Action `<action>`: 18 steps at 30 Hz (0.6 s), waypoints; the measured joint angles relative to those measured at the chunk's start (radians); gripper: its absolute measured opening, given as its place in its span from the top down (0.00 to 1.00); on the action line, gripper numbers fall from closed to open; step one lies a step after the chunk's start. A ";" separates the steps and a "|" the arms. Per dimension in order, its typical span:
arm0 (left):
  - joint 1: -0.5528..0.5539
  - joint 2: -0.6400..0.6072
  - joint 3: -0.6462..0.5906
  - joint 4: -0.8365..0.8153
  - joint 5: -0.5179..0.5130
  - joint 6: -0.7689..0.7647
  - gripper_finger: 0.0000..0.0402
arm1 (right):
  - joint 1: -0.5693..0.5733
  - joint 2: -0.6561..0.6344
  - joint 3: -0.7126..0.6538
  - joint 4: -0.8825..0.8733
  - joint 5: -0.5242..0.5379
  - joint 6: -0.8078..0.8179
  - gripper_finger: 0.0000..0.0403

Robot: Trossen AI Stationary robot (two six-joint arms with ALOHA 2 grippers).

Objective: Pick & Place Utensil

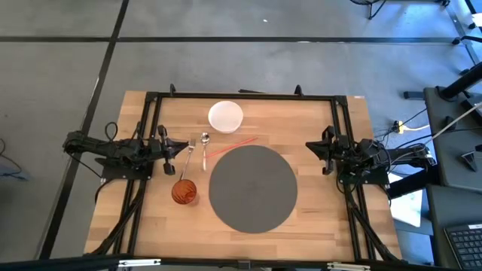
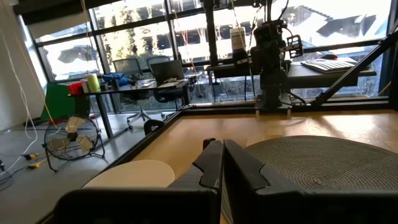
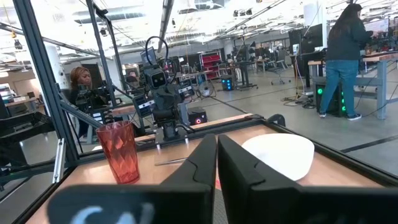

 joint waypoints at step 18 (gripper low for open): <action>0.000 0.000 0.000 0.000 0.000 0.000 0.99 | 0.000 0.000 0.000 0.000 0.000 0.001 0.96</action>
